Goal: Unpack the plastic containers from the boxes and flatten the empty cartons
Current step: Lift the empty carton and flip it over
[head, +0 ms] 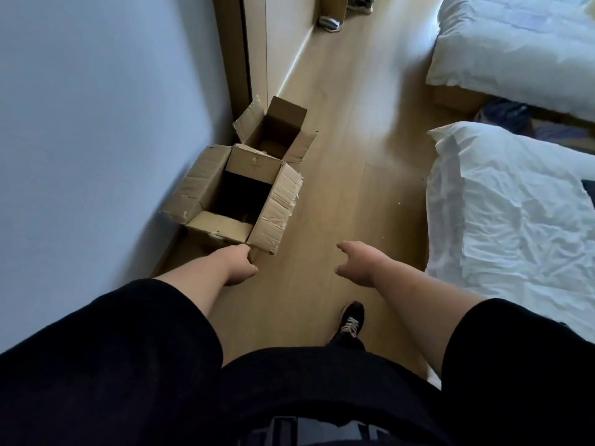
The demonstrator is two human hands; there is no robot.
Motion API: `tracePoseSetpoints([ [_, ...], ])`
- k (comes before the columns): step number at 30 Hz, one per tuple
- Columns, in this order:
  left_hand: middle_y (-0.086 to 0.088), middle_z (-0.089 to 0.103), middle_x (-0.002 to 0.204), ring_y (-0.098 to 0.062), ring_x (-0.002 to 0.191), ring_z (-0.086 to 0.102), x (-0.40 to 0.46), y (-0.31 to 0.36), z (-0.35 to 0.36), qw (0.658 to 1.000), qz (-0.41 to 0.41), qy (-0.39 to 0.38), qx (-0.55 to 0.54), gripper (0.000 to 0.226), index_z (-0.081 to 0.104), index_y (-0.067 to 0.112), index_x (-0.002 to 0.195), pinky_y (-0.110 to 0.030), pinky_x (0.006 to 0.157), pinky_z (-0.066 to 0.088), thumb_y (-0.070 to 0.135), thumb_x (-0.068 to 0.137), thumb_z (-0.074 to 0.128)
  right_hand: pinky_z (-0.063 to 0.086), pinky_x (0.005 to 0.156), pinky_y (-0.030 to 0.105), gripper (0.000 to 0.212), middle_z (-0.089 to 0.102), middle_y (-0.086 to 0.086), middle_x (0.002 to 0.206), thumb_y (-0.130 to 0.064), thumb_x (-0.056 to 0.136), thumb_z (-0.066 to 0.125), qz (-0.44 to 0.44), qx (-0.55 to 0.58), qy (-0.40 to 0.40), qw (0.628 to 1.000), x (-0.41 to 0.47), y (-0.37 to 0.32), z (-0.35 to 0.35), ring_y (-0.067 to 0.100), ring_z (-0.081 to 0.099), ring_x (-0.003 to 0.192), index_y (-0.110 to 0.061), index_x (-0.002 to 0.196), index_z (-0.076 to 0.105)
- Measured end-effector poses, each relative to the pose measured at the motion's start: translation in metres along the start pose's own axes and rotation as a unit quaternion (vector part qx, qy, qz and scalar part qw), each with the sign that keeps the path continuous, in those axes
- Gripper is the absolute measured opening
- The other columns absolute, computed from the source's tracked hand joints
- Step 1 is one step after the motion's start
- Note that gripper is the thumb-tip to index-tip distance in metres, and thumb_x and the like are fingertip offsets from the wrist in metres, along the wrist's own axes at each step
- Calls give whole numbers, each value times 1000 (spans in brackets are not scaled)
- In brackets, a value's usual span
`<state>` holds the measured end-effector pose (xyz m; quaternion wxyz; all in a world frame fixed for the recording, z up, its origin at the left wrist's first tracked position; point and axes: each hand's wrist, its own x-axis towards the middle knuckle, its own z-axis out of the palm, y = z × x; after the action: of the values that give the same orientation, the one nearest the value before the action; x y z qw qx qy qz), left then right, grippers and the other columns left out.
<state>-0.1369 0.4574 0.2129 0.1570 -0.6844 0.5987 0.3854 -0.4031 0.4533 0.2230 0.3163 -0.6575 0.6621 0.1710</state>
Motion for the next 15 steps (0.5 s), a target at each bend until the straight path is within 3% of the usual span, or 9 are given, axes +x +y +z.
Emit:
tracePoseSetpoints([
  [15, -12, 45, 147, -30, 131, 47, 111, 106, -43, 986, -133, 14, -103, 59, 36, 14, 148, -37, 103, 43, 33, 95, 53, 41, 107, 35, 76, 38, 7, 154, -23, 88, 63, -167, -152, -76, 971, 193, 43, -162, 26, 42, 137, -23, 155, 27],
])
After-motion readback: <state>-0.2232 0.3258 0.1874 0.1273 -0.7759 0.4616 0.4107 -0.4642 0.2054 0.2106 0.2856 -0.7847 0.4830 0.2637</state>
